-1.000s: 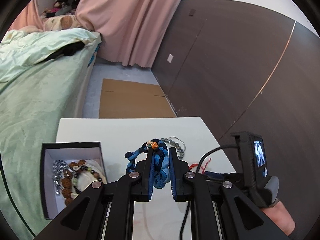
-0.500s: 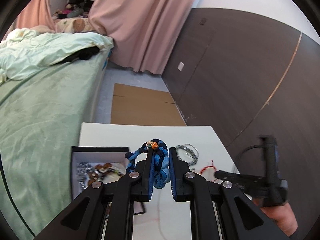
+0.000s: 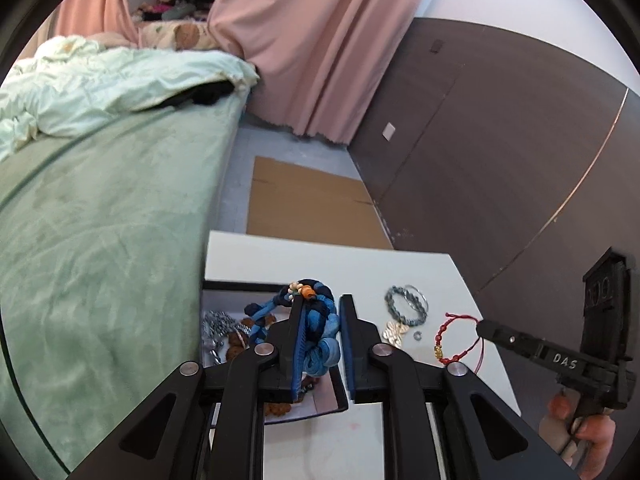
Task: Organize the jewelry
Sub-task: 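Drop the blue bracelet into the box with the left tool while the right tool carries the red one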
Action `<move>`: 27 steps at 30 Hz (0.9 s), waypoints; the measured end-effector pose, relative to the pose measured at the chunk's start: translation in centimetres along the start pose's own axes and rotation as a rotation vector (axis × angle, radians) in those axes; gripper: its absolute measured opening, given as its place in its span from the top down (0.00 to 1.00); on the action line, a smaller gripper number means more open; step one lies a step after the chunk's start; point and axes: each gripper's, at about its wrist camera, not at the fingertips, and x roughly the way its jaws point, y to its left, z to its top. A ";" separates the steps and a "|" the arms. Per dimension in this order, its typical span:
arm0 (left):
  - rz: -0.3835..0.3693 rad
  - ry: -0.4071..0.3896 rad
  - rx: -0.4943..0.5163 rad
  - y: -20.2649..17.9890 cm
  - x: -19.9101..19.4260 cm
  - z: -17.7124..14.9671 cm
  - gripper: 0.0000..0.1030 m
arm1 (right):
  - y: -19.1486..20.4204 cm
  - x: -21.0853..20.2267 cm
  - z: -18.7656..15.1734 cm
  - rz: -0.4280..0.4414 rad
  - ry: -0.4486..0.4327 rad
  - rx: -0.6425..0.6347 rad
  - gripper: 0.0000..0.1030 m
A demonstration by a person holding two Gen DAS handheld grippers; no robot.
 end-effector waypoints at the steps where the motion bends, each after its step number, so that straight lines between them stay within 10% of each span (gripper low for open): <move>1: -0.012 0.013 -0.007 0.3 0.2 0.0 0.71 | 0.4 0.1 0.0 0.010 0.000 -0.005 0.94; 3: -0.004 0.030 -0.020 0.9 0.2 -0.1 0.38 | 1.3 0.2 -0.1 0.043 -0.003 -0.012 0.94; 5: 0.011 -0.010 -0.021 1.5 -0.8 -0.2 0.26 | 2.3 0.5 -0.2 0.081 -0.007 -0.023 0.94; 27: 0.070 -0.090 -0.112 7.3 -4.4 1.9 0.25 | 10.6 5.7 -1.5 0.343 0.056 -0.080 0.94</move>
